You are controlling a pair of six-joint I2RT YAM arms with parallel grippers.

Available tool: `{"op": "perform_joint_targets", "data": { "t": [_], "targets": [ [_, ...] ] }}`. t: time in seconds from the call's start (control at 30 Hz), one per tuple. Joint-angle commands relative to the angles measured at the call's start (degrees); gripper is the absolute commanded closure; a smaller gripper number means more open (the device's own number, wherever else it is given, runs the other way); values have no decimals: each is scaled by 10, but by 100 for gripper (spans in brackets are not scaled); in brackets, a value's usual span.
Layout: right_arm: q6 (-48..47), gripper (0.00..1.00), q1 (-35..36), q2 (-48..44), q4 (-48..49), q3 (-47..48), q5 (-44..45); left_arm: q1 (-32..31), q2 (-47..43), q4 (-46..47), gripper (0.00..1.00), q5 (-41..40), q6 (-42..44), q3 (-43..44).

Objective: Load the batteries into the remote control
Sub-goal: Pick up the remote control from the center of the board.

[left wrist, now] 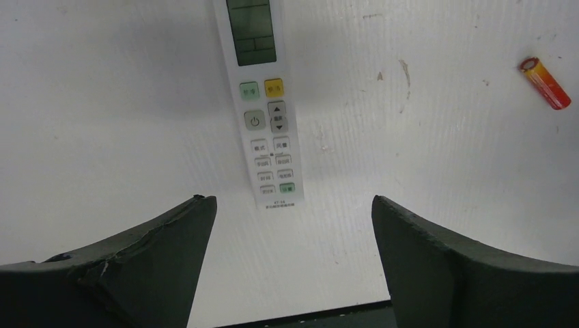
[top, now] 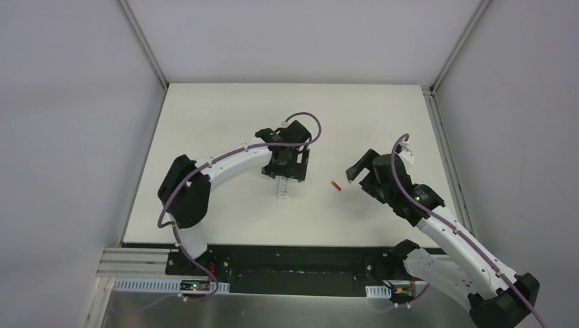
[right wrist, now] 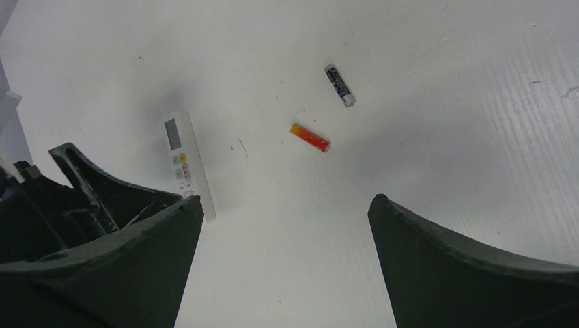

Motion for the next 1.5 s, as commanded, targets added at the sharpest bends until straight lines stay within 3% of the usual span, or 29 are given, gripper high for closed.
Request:
{"op": "perform_joint_targets", "data": {
  "t": [0.0,0.13,0.4,0.7,0.8,1.03,1.17,1.33,1.47],
  "targets": [
    [25,4,1,-22,-23,-9,17,-2,42,1,10,-14,-18,36],
    [27,4,1,-27,-30,-9,14,-2,77,4,11,-28,-30,39],
    [22,4,1,-25,-38,-5,16,-1,106,13,31,-39,-36,26],
    [15,4,1,-23,-38,-2,12,12,123,30,43,-2,-36,13],
    [13,4,2,-20,-38,-1,8,22,117,41,51,16,-32,4],
    [0,7,1,-9,-22,1,-17,33,94,56,84,53,-2,-5],
    [-20,9,1,-4,9,1,-69,44,67,58,100,81,3,-7],
    [-50,6,2,-2,111,-16,-216,63,-14,62,100,205,18,0],
    [-14,1,5,5,242,-38,-341,73,-81,63,100,315,14,25]
  ]
}}
